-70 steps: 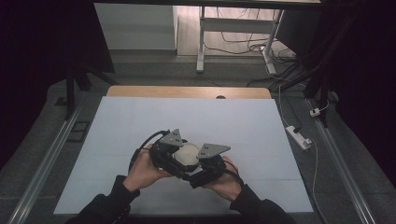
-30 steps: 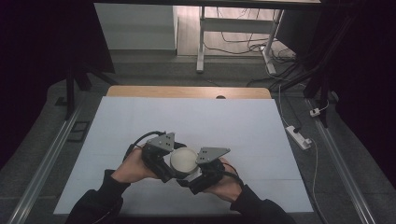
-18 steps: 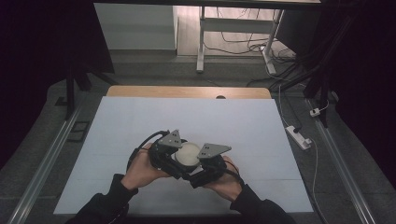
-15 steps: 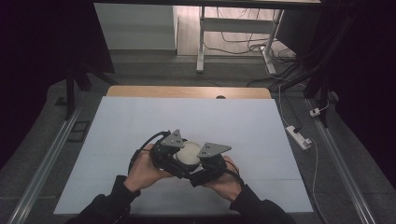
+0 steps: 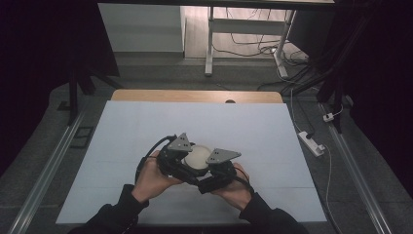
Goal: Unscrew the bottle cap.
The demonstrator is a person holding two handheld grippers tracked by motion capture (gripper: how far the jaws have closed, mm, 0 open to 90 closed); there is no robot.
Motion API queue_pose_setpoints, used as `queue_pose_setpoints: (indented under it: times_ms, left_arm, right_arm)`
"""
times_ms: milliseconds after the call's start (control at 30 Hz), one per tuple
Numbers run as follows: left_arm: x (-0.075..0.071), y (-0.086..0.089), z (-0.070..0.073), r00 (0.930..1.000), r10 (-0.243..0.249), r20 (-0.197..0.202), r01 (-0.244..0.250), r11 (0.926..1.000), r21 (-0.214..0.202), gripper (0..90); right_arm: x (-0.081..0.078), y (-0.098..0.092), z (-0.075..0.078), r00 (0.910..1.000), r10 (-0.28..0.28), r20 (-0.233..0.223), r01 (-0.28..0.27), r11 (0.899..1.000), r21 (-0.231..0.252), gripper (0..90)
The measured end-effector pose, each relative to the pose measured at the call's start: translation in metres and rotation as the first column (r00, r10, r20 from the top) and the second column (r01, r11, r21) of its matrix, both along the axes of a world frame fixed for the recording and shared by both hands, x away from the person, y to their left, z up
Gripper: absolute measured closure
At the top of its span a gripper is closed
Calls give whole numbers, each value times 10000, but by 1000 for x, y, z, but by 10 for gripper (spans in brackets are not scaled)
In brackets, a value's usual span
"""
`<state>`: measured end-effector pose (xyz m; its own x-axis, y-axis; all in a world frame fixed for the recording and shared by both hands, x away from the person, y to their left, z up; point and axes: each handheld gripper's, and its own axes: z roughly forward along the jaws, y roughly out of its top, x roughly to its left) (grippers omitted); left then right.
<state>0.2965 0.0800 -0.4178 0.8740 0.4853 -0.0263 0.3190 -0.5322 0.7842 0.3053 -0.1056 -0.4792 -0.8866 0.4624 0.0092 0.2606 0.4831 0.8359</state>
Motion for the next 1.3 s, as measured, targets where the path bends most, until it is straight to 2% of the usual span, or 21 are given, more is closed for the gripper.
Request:
queue_pose_setpoints:
  times_ms: [167, 400, 967, 1300]
  left_arm:
    - [0, 3, 1, 9998, 150, 104, -151, 9999, 78, 80]
    - [1, 11, 4, 9993, 367, 116, -366, 9993, -47, 80]
    - [-4, 24, 9, 9992, 365, 173, -364, 9993, -73, 80]
    - [-7, 33, 7, 9992, 351, 190, -351, 9994, 13, 80]
  right_arm:
    - [0, 0, 0, 10000, 30, -18, -30, 10000, 26, 64]
    - [2, -3, 0, 10000, -52, -43, 52, 10000, 48, 65]
    - [9, -11, 2, 9995, -326, 31, 325, 9994, 137, 65]
    - [15, -17, 5, 9985, -553, 64, 551, 9982, 255, 65]
